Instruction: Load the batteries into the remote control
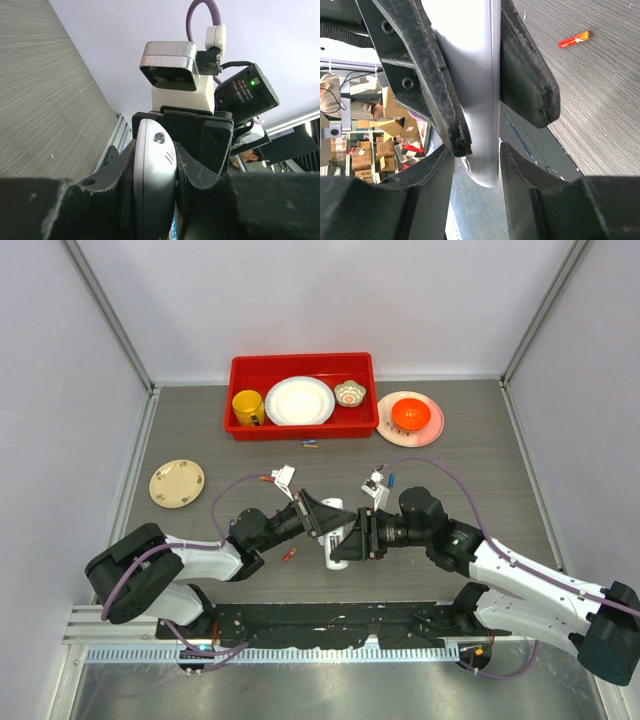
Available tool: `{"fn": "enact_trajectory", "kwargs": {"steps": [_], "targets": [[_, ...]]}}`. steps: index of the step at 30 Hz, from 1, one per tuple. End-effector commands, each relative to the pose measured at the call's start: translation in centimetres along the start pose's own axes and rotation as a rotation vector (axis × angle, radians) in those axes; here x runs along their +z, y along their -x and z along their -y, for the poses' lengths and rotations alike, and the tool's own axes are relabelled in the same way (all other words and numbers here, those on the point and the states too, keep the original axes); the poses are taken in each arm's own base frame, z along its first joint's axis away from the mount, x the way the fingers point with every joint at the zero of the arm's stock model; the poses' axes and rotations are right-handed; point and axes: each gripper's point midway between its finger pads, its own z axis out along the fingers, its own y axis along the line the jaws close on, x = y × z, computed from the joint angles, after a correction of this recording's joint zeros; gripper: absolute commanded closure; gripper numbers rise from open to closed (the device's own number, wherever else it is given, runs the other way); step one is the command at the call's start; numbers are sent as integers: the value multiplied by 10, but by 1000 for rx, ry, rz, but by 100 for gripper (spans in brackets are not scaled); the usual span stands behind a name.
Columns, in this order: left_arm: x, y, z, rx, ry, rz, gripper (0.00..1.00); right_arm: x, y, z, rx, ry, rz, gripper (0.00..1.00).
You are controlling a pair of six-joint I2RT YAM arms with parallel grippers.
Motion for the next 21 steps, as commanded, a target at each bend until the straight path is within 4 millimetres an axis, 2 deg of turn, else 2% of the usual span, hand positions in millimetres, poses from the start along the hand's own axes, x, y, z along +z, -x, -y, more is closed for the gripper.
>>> {"fn": "enact_trajectory", "kwargs": {"steps": [1, 11, 21], "targets": [[-3, 22, 74, 71, -285, 76, 100, 3, 9, -1, -21, 2, 42, 55], [-4, 19, 75, 66, -290, 68, 100, 7, 19, -1, -9, -1, 84, 62], [-3, 17, 71, 65, -279, 67, 100, 11, 24, 0, 6, 0, 100, 61]]}}
